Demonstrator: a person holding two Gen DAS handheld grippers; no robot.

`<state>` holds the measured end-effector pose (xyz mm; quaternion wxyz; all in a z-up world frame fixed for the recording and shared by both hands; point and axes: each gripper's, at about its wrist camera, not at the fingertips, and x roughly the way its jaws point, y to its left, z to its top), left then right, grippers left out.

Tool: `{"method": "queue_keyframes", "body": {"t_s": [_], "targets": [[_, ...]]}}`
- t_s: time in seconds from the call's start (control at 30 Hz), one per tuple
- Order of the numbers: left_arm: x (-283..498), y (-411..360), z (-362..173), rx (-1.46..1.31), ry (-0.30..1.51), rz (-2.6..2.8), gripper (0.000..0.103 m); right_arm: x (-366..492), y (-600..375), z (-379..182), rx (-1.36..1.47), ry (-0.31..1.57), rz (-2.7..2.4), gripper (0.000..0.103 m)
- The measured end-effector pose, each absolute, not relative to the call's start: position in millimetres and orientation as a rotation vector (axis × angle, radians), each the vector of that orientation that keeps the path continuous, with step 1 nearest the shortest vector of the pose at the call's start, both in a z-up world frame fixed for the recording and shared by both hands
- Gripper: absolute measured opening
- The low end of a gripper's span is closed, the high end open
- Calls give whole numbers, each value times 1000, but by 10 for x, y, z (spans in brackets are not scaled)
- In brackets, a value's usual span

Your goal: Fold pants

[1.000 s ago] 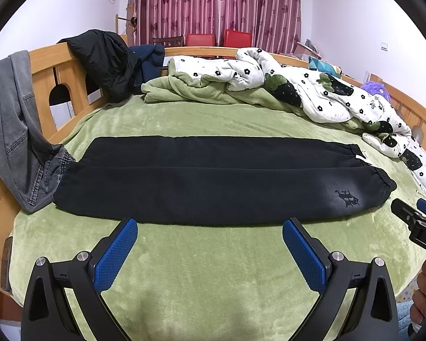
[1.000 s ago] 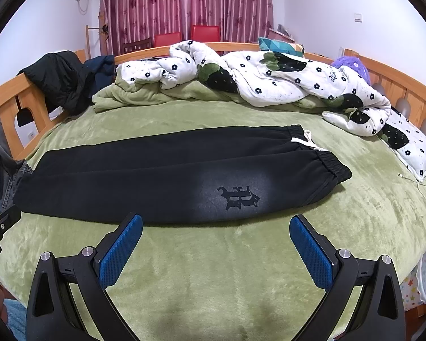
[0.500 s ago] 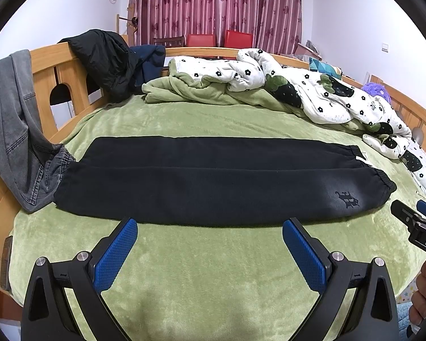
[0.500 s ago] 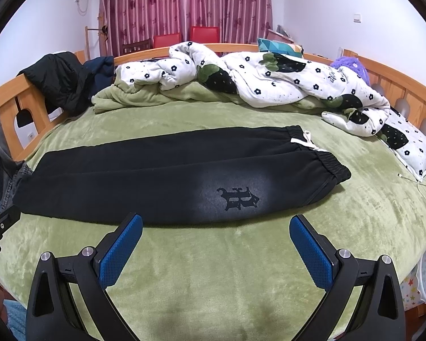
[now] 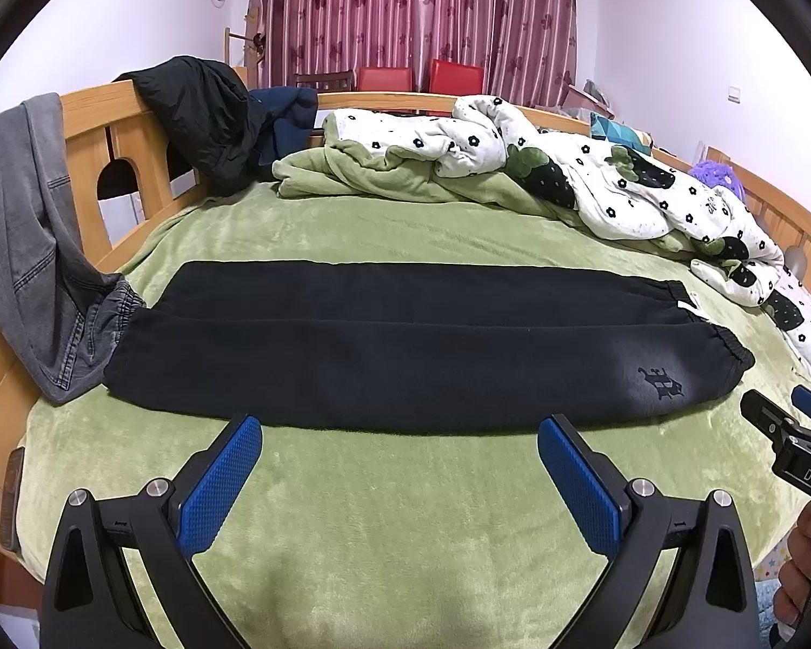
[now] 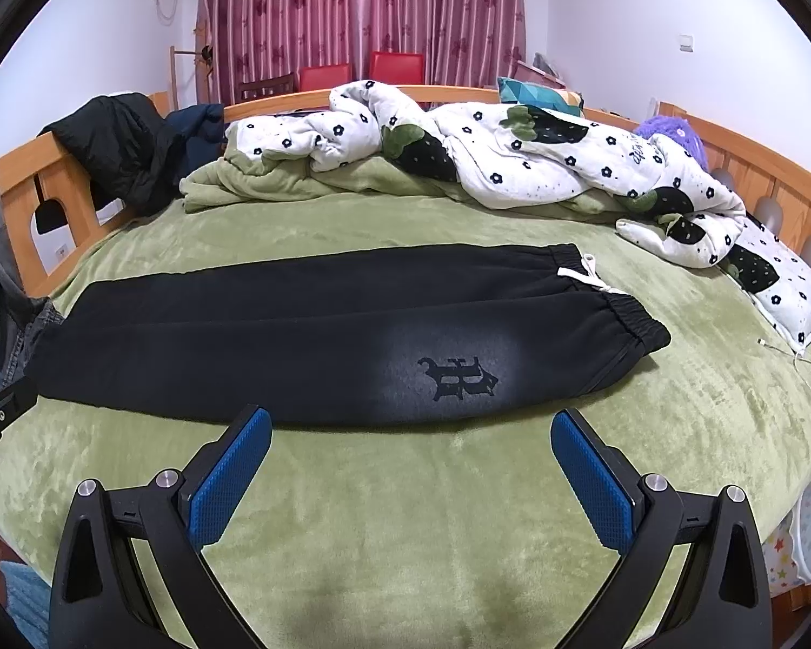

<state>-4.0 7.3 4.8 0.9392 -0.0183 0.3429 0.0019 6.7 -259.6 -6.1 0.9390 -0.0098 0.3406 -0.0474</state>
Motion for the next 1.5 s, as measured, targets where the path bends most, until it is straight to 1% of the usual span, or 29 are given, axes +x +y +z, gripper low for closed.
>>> {"method": "queue_keyframes", "body": {"t_s": [0.37, 0.5, 0.63, 0.9, 1.17, 1.3, 1.37, 1.4, 1.43, 1.5], "targets": [[-14, 134, 113, -50, 697, 13, 103, -40, -2637, -88, -31, 651, -93, 102], [44, 144, 91, -59, 724, 11, 102, 11, -2705, -193, -5, 672, -100, 102], [82, 148, 36, -55, 730, 17, 102, 106, -2770, -270, 31, 707, -103, 101], [64, 169, -134, -29, 730, 40, 102, 147, -2796, -328, 36, 717, -92, 101], [171, 303, -299, -105, 817, 5, 101, 126, -2817, -251, 13, 701, -81, 99], [200, 481, -315, -145, 837, 39, 99, 163, -2919, -229, 52, 702, -76, 96], [245, 590, -327, -196, 836, 44, 99, 198, -2983, -270, 83, 718, -68, 92], [292, 653, -357, -223, 845, 38, 99, 223, -3009, -295, 92, 729, -65, 87], [323, 696, -382, -240, 852, 33, 99, 253, -3032, -330, 98, 742, -64, 85], [380, 829, -472, -275, 839, 16, 98, 305, -3083, -400, 110, 758, -63, 83]]}}
